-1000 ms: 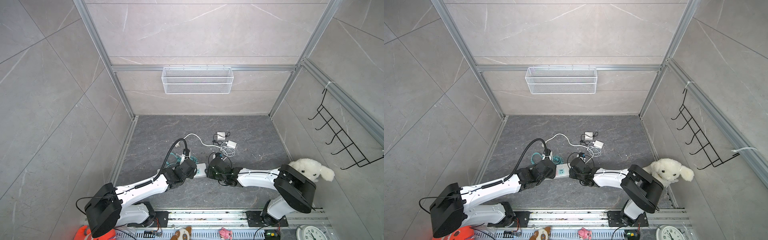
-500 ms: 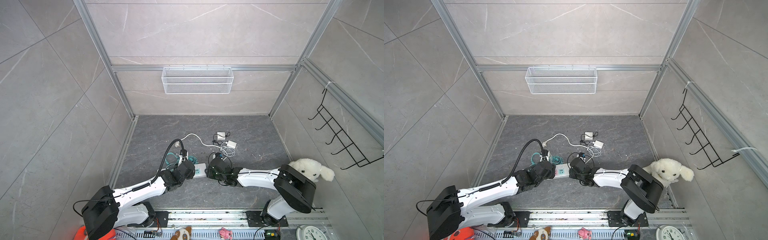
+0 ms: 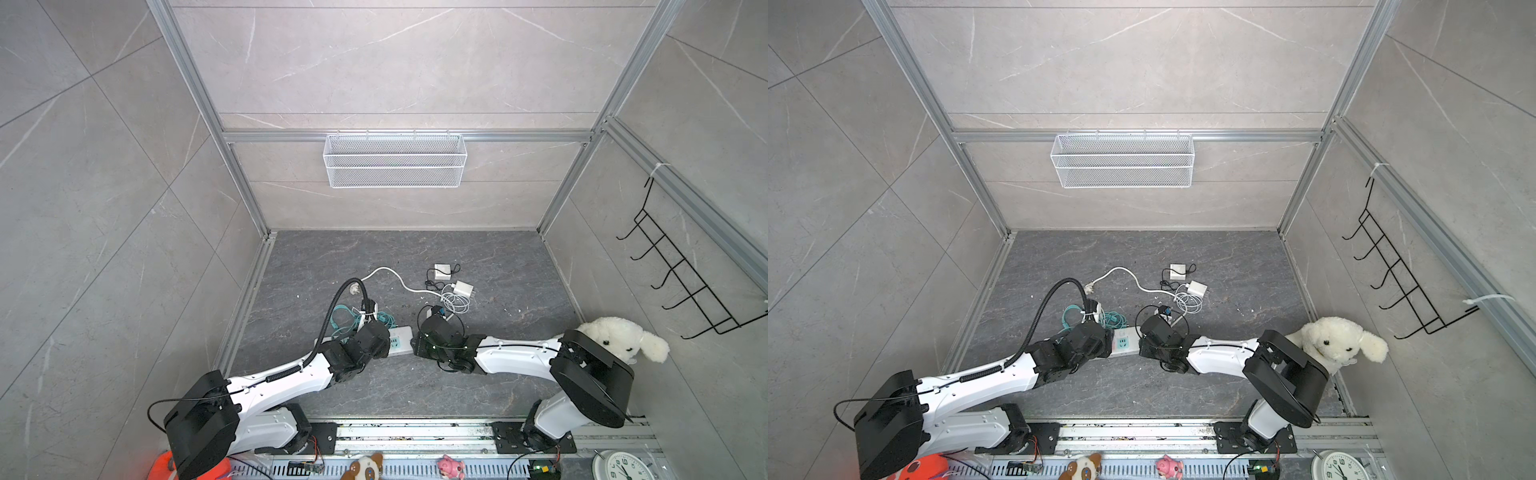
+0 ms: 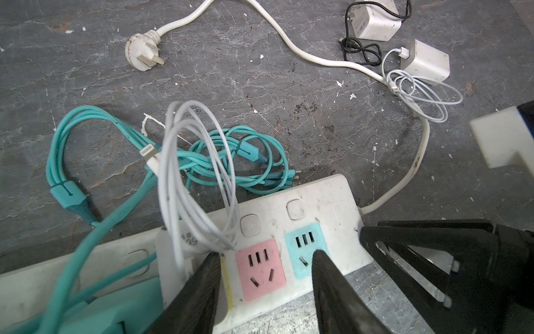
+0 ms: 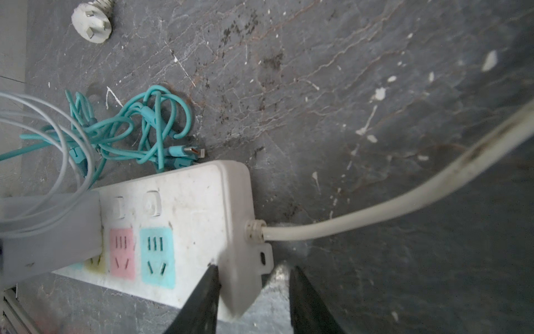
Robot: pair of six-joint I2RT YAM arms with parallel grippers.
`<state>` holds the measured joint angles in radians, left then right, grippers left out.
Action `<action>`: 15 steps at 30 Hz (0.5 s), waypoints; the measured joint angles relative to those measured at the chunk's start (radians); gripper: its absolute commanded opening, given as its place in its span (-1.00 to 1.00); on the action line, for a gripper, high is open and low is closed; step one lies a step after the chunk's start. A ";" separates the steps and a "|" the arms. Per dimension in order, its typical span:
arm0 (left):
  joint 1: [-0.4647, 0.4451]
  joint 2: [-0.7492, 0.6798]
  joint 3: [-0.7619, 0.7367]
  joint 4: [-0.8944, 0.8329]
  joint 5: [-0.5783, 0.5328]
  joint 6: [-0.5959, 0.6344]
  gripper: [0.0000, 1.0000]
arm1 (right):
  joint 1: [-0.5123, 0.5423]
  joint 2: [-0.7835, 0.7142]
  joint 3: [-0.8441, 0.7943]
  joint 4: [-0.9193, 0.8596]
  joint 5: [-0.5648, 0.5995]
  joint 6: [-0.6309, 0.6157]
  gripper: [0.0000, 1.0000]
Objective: Insert the plug
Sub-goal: 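Lower the left gripper onto the strip by the charger while right holds cord end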
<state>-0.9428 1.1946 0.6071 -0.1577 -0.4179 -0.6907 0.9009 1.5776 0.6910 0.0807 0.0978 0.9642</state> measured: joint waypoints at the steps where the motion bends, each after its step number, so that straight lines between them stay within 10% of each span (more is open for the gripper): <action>1: 0.000 0.000 0.000 0.000 0.000 -0.002 0.09 | 0.000 0.000 0.000 -0.001 0.000 0.000 -0.17; 15: -0.010 -0.028 0.001 -0.020 0.010 -0.005 0.45 | 0.000 -0.029 0.002 -0.058 0.010 -0.024 -0.11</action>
<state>-0.9531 1.1664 0.6079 -0.1780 -0.4084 -0.6960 0.9009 1.5486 0.6933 0.0231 0.1078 0.9405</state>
